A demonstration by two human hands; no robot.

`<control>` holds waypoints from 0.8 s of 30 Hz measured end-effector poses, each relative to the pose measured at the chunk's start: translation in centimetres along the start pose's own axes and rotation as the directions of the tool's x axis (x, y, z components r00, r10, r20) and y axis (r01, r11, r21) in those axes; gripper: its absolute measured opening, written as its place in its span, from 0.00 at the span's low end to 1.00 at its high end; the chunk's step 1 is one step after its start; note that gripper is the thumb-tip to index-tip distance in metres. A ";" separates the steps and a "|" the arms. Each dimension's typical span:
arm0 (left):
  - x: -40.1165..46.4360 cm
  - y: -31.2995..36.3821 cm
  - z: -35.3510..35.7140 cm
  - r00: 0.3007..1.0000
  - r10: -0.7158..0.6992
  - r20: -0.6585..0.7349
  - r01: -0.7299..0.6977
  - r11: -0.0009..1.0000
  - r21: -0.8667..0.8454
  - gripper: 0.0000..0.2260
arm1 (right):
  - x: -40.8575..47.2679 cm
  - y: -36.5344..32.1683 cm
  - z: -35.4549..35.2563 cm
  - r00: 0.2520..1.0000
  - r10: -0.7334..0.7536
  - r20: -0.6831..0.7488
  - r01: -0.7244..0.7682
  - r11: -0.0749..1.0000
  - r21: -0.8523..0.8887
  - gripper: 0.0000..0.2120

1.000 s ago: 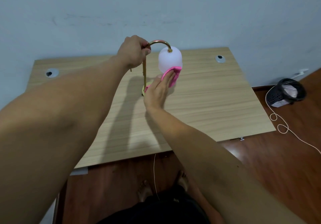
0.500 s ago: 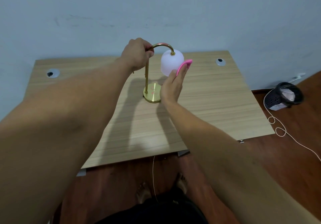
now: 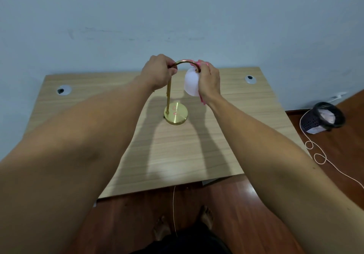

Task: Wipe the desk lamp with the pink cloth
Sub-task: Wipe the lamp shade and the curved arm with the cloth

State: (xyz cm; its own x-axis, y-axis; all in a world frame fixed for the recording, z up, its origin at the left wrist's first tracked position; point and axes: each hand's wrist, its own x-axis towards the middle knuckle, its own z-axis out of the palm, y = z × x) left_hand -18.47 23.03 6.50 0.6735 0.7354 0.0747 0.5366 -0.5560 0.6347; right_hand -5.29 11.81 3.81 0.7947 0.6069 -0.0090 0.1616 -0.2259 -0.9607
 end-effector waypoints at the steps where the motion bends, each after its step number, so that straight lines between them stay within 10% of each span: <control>1: -0.1 0.1 0.0 1.000 -0.004 0.002 0.004 1.000 0.000 0.06 | 0.0 0.0 -0.1 1.000 0.015 -0.002 -0.015 0.999 0.031 0.15; 15: 0.0 0.1 -0.2 1.000 -0.006 0.000 0.006 1.000 -0.006 0.06 | 3.8 -3.9 -2.0 0.850 0.161 0.501 -0.144 0.987 -0.073 0.24; 24: -0.1 -0.1 0.0 1.000 -0.024 -0.009 0.024 1.000 -0.019 0.06 | 3.5 -1.6 -1.2 0.952 0.266 0.149 -0.279 0.957 0.074 0.18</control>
State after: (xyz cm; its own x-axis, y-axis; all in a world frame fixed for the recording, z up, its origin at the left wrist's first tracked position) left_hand -18.52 23.01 6.42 0.6554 0.7524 0.0665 0.5432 -0.5306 0.6507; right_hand -2.11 13.37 5.60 0.7125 0.6314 -0.3059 -0.1109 -0.3292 -0.9377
